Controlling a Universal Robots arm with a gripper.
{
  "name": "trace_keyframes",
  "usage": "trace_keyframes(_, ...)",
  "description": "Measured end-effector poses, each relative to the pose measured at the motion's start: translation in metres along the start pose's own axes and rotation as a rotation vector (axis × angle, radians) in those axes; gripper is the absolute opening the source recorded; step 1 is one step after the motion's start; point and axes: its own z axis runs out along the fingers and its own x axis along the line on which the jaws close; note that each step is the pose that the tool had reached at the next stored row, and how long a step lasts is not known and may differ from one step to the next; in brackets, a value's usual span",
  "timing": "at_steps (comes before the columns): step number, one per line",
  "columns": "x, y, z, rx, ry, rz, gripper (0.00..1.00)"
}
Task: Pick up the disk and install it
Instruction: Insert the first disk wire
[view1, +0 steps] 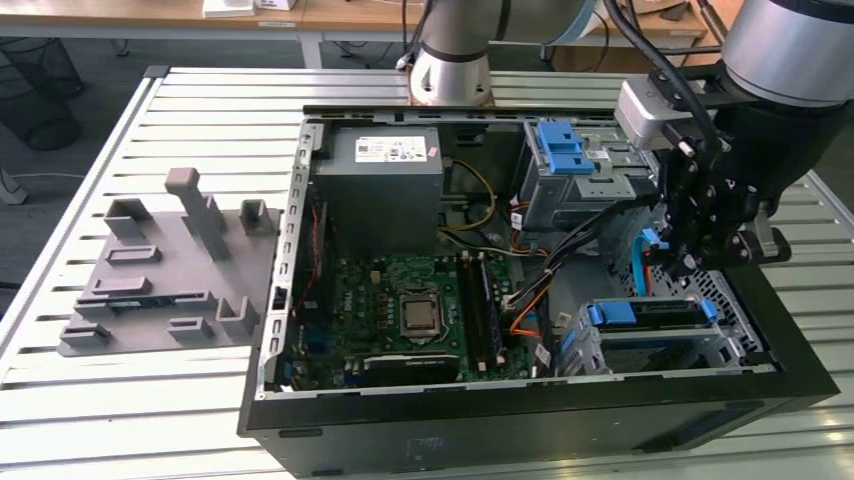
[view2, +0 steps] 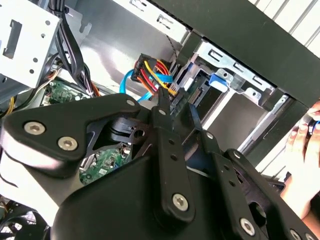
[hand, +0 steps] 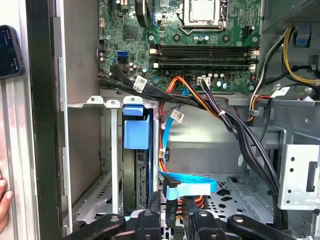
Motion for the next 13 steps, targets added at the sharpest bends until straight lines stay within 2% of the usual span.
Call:
trace_keyframes(2,0.0,0.0,0.0,0.0,0.0001,0.0,0.3)
trace_keyframes(3,0.0,0.0,0.0,0.0001,0.0001,0.0,0.23)
trace_keyframes(4,0.0,0.0,0.0,0.0,0.0,0.0,0.23)
trace_keyframes(5,0.0,0.0,0.0001,0.0,0.0,0.0,0.17)
trace_keyframes(10,0.0,-0.0002,0.0001,-0.0008,-0.0006,0.0,0.16)
trace_keyframes(13,0.0,-0.0022,0.0003,-0.0251,-0.001,0.0,0.16)
